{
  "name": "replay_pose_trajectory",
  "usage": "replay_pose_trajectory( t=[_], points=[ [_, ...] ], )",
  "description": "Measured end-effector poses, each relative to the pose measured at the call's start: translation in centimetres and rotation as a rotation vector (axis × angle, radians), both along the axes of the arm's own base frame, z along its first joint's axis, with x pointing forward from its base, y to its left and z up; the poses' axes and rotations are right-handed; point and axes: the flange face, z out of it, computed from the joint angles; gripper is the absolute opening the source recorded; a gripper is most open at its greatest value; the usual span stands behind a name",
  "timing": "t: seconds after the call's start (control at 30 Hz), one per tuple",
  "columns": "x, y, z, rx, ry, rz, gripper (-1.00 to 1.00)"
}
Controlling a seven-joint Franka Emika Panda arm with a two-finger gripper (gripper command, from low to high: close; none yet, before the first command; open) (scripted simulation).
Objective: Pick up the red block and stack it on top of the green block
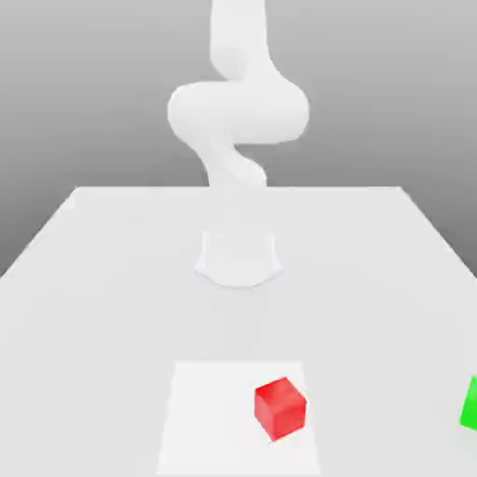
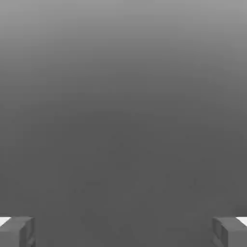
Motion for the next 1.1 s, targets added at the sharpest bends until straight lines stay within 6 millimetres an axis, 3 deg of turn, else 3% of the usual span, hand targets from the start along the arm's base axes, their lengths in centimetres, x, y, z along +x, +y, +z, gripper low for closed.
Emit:
replay_pose_trajectory(
  t=[0.17, 0.33, 0.5, 0.7, 0.9, 0.93, 1.1],
  points=[
    [5.4, 1.3, -10.4, -0.038, 0.166, 0.100, 0.00],
    [7.9, 2.8, -21.1, -0.078, 0.325, 0.199, 0.00],
    [7.8, 4.1, -31.8, -0.121, 0.482, 0.300, 0.00],
    [4.5, 5.2, -43.7, -0.179, 0.670, 0.424, 0.00],
    [3.8, 5.2, -51.0, -0.187, 0.699, 0.440, 0.00],
    [3.8, 5.2, -51.7, -0.187, 0.699, 0.440, -1.00],
    [3.8, 5.2, -51.7, -0.187, 0.701, 0.440, -1.00]
  ],
)
